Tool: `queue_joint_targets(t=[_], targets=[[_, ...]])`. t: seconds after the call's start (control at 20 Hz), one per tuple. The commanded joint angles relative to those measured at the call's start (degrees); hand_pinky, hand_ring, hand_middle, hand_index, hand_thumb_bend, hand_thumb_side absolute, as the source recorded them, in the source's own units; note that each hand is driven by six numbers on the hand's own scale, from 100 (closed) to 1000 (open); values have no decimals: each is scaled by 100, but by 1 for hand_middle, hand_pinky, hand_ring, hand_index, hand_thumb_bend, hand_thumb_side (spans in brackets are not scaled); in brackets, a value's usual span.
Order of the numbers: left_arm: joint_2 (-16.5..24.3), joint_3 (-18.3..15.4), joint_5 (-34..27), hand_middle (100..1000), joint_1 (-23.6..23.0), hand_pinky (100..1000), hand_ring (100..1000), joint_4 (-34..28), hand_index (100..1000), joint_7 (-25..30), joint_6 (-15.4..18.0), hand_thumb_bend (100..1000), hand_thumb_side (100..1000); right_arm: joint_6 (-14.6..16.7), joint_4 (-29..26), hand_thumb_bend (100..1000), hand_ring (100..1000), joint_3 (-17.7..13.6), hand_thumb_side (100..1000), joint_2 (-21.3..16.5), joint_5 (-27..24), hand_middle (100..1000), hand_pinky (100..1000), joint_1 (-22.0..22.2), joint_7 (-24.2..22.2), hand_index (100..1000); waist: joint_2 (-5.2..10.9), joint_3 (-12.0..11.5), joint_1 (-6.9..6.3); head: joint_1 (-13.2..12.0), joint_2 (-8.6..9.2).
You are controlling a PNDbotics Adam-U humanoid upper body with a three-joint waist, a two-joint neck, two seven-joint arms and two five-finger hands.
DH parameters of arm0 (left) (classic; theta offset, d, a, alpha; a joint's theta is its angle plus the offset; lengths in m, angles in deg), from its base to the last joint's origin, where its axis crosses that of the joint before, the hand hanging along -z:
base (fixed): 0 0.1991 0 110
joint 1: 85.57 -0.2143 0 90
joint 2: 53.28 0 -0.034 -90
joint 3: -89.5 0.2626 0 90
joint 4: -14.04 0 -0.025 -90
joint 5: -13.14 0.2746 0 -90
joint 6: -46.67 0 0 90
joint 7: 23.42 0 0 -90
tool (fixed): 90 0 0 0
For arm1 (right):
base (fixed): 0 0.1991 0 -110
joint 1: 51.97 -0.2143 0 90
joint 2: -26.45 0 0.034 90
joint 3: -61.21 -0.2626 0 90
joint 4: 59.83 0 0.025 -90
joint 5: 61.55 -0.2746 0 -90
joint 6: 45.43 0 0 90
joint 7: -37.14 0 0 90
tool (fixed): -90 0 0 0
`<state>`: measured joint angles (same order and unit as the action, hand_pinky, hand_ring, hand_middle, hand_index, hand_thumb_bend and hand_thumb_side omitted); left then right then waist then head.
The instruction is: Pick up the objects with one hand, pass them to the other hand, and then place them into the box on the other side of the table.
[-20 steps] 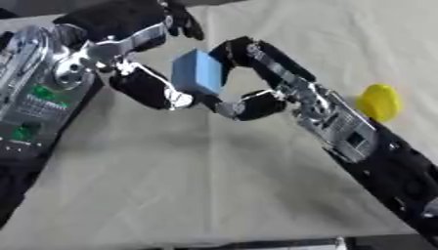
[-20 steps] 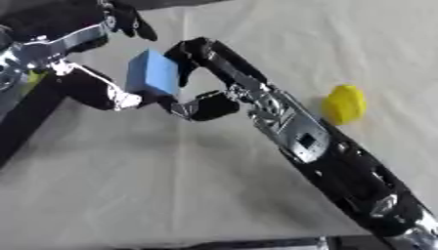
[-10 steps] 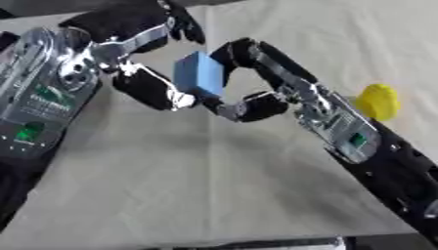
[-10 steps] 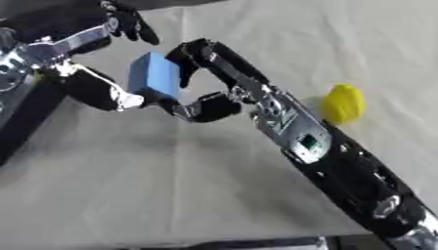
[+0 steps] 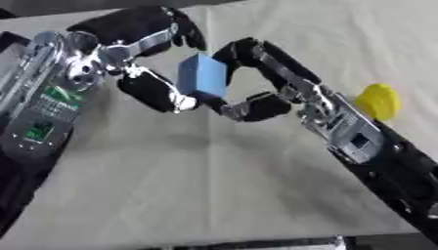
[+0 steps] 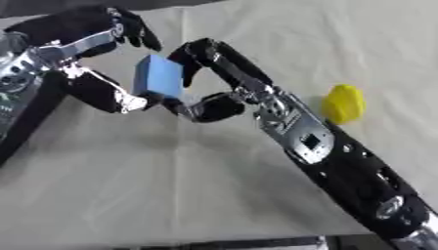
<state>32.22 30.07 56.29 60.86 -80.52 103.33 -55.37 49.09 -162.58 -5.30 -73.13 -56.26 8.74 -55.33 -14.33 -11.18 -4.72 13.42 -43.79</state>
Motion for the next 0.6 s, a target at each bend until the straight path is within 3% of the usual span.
queue_joint_targets(t=[0.05, 0.25, 0.6], targets=[[27, -45, 11, 702, 74, 774, 747, 33, 765, -53, 10, 337, 301, 76, -139, 362, 491, 8, 100, -42, -10, 485, 631, -77, -26, 541, 196, 0, -54, -23, -32], [19, -51, -131, 674, 69, 768, 733, 6, 712, -166, -28, 203, 303, 66, -143, 368, 490, 13, 100, -45, 2, 484, 630, -67, -39, 540, 193, -6, -48, -25, -32], [34, -15, -471, 657, 75, 761, 722, -33, 690, -231, 14, 175, 243, 20, -188, 377, 489, 20, 100, -61, 24, 484, 629, -56, -53, 539, 193, -12, -43, -30, -32]])
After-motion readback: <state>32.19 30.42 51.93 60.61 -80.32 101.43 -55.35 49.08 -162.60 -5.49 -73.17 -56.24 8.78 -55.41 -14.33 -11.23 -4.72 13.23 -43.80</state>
